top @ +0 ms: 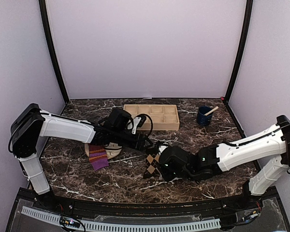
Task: Roll the socks
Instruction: Rotate the sock at the center of the board, then pick up the sock from the center of the board.
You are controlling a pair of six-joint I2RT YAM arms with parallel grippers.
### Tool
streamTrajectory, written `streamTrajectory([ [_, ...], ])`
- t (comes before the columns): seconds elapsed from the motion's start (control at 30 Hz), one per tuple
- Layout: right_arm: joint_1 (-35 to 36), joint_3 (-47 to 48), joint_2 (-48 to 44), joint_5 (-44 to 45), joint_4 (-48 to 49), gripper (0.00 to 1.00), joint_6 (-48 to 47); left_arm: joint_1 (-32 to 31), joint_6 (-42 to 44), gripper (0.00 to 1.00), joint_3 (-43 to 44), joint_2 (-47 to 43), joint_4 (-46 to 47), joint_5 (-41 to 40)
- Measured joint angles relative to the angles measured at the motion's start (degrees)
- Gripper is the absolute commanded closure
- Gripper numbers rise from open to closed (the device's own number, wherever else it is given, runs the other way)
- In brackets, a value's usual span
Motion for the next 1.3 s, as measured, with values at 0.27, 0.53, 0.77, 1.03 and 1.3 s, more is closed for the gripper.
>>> streamTrajectory([
  [0.27,-2.6,-2.51,0.0,2.03,2.05,0.72,-6.75,-0.68,-2.62,0.53,-11.58,-8.46,3.74,-1.11],
  [0.53,-4.94,-6.1,0.0,-3.67,9.18,0.67,-11.08,-7.52,-1.27,0.54,-16.09,-12.17,3.19,-4.13],
  [0.77,-5.03,-9.7,0.0,-10.38,14.12,0.57,-15.32,-10.64,1.73,0.54,-16.09,-12.15,1.14,-4.15],
  [1.03,-5.53,-11.08,-0.92,-14.56,16.57,0.56,-18.51,-10.8,2.78,0.54,-16.02,-10.97,-1.14,-2.99],
  [1.3,-5.79,-11.08,-0.92,-15.72,17.38,0.56,-20.5,-10.99,2.78,0.54,-14.45,-5.11,-3.08,0.63],
])
